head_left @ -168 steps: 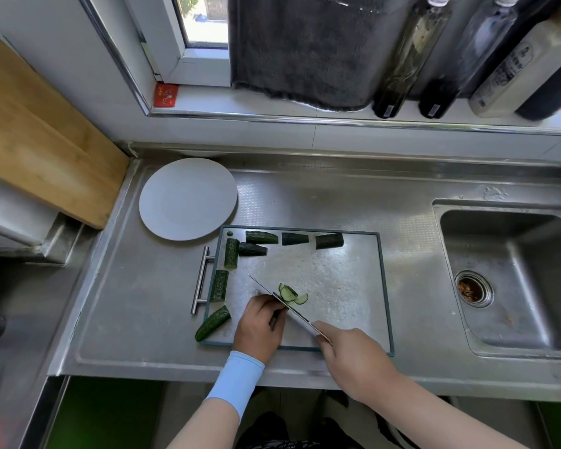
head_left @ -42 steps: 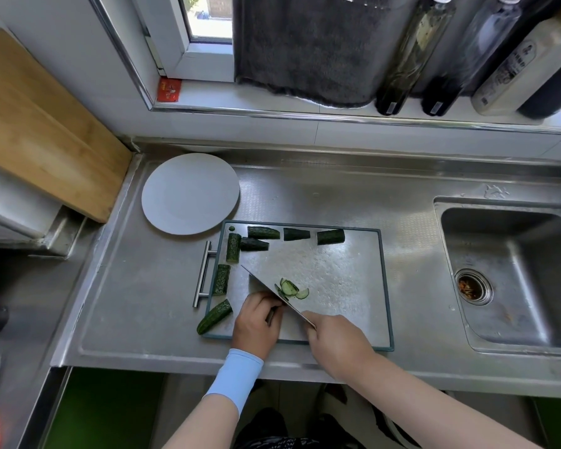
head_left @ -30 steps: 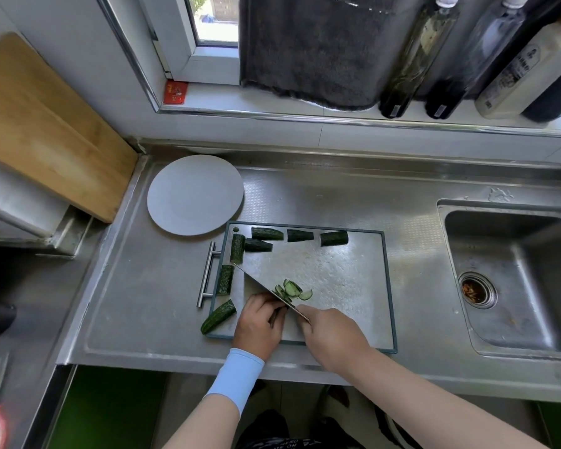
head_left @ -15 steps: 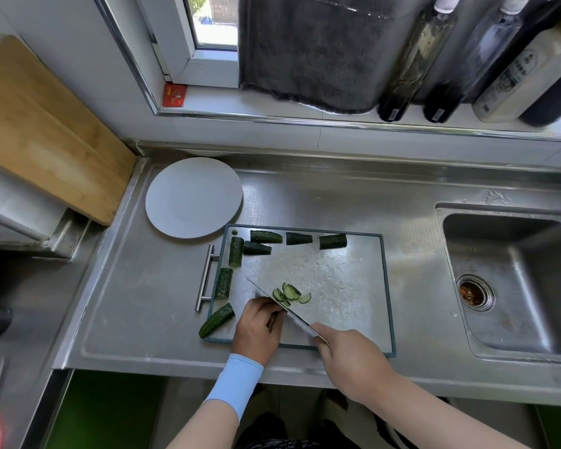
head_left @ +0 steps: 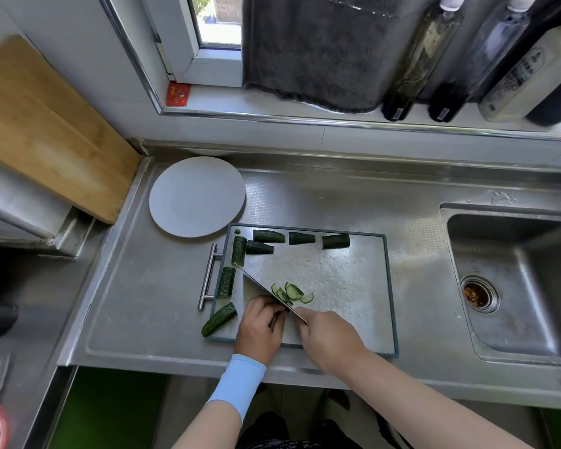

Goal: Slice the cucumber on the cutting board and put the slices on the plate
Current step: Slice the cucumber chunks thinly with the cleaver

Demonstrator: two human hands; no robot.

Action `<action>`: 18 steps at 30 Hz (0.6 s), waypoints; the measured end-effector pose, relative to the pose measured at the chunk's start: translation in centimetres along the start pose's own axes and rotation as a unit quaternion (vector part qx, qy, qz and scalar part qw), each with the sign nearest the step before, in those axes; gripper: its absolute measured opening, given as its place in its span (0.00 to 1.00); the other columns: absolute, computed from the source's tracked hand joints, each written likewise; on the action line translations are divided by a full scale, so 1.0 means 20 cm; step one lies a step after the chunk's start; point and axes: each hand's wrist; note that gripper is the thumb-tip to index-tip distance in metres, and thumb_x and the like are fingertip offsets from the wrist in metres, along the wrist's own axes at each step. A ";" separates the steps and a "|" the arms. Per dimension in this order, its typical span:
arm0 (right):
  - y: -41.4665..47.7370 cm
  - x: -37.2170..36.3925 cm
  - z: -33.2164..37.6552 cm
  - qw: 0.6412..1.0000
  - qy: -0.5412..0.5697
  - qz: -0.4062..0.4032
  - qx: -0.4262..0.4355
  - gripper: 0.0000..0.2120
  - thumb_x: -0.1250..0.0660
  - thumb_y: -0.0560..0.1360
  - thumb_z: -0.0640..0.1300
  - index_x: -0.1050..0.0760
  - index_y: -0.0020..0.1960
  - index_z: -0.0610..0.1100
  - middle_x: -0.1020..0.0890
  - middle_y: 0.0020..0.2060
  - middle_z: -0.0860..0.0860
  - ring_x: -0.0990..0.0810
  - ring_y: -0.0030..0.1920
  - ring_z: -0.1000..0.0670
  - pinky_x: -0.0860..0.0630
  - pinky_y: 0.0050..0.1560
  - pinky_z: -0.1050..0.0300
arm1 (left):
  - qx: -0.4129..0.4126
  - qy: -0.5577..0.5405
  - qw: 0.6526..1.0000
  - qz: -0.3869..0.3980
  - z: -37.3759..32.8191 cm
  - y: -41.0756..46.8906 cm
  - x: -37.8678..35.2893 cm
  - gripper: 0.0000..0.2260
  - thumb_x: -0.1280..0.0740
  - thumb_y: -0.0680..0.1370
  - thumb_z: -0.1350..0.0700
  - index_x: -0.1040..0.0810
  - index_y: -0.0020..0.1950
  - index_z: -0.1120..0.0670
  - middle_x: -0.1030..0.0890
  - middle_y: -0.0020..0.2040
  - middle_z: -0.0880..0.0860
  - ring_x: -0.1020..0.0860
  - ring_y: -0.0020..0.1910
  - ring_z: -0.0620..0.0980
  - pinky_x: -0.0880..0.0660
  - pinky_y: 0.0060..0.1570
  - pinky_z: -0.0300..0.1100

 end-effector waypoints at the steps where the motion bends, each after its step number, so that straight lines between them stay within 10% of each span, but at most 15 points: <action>1: 0.00 0.00 0.00 1.000 0.002 -0.001 0.002 0.15 0.47 0.83 0.49 0.24 0.62 0.54 0.17 0.43 0.50 0.25 0.40 0.48 0.27 0.43 0.55 | 0.003 0.001 1.000 0.000 0.00 0.00 0.00 0.07 0.26 0.69 0.66 0.18 0.45 0.60 0.21 0.44 0.54 0.23 0.47 0.52 0.30 0.50 0.32; 18: -0.22 0.05 -0.10 0.999 -0.030 -0.009 0.019 0.12 0.48 0.85 0.49 0.27 0.61 0.53 0.19 0.39 0.50 0.24 0.37 0.48 0.28 0.40 0.53 | 0.016 0.002 1.000 -0.014 0.01 0.00 0.00 0.04 0.27 0.71 0.63 0.18 0.43 0.59 0.21 0.44 0.53 0.24 0.46 0.51 0.34 0.55 0.27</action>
Point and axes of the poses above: each hand's wrist, its own y-axis towards the middle knuckle, its own x-axis out of the back of the hand, z = x × y
